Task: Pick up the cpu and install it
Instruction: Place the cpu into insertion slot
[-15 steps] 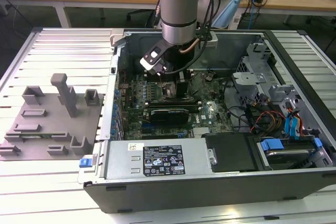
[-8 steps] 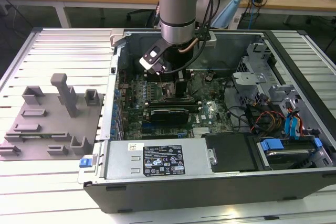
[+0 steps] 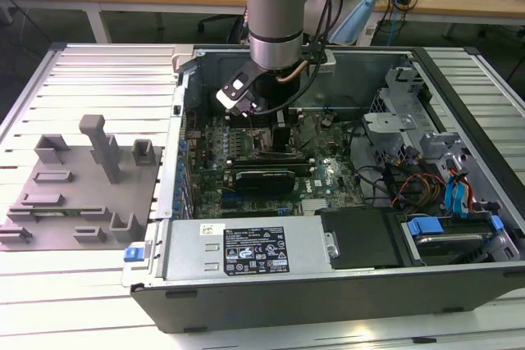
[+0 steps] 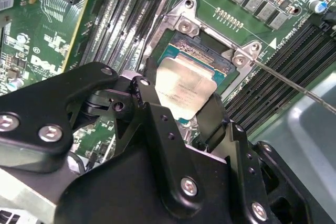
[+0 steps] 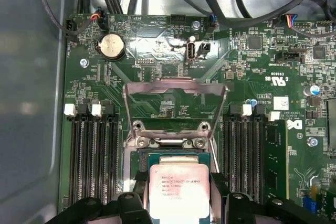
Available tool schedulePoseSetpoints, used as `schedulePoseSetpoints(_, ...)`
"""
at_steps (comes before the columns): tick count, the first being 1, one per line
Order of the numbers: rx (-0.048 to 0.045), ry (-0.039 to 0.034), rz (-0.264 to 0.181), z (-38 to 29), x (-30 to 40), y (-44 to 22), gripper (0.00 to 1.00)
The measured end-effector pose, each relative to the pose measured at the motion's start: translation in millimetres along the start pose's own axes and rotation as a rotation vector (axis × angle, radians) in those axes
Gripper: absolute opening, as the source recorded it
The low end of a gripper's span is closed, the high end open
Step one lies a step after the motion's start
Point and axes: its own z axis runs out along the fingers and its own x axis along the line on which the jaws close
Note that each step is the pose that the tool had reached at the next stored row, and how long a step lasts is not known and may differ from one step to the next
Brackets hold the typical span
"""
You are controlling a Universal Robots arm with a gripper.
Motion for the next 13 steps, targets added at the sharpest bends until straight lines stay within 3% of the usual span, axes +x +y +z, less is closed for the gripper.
schedulePoseSetpoints(13, 0.0002, -0.0005, 0.005, 10.0, 3.2, -3.6, 0.55)
